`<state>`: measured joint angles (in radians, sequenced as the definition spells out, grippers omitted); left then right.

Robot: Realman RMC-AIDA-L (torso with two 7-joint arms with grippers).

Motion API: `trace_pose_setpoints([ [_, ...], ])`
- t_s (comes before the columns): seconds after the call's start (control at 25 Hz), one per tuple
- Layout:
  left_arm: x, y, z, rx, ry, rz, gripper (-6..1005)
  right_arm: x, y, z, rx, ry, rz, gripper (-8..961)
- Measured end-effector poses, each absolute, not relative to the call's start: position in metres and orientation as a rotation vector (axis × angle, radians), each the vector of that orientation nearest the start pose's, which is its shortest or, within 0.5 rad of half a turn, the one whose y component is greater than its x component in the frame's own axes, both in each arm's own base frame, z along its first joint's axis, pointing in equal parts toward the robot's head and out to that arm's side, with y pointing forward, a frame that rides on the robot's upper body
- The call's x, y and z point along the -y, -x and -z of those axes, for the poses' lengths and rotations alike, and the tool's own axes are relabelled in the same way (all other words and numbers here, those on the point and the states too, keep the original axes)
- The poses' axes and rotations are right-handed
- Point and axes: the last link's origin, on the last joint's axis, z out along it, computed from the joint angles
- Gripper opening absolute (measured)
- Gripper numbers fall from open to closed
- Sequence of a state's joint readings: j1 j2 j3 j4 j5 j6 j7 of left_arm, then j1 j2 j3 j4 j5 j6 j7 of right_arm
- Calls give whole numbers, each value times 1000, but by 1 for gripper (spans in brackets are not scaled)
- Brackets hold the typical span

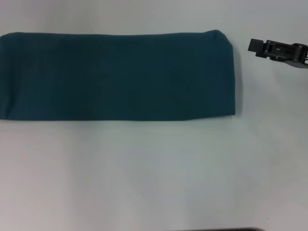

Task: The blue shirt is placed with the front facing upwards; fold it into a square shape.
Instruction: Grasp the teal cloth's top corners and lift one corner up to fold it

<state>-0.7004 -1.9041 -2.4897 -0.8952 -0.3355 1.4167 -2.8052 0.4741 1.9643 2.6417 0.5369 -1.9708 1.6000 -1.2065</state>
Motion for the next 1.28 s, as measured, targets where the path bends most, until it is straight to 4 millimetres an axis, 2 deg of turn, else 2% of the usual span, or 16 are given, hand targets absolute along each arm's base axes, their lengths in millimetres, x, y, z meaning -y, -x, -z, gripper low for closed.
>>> trace_pose_setpoints([
  [0.2,-383,294,-116,1896,1920,234,18,-324,-301,-41,-1365,2321,-1009,914],
  [0.32,-377,284,-111,1930,1987,340,18,-327,-290,-32,-1237,2320,-1081,898],
  [0.4,-375,281,-110,1943,2009,375,18,-330,-281,-21,-1132,2359,-1081,833],
  [0.56,-374,279,-110,1950,2019,394,18,-339,-259,22,-934,2477,-1009,703],
  [0.76,-377,272,-109,1942,2045,444,17,-346,-239,65,-831,2359,-1089,458],
  [0.96,-380,260,-107,1931,2090,511,17,-342,-224,91,-736,2353,-1070,360],
  [1.2,-380,240,-103,1914,2179,642,17,-338,-208,127,-657,2449,-900,243],
  [1.28,-379,233,-102,1909,2206,680,17,-337,-207,132,-627,2448,-868,154],
])
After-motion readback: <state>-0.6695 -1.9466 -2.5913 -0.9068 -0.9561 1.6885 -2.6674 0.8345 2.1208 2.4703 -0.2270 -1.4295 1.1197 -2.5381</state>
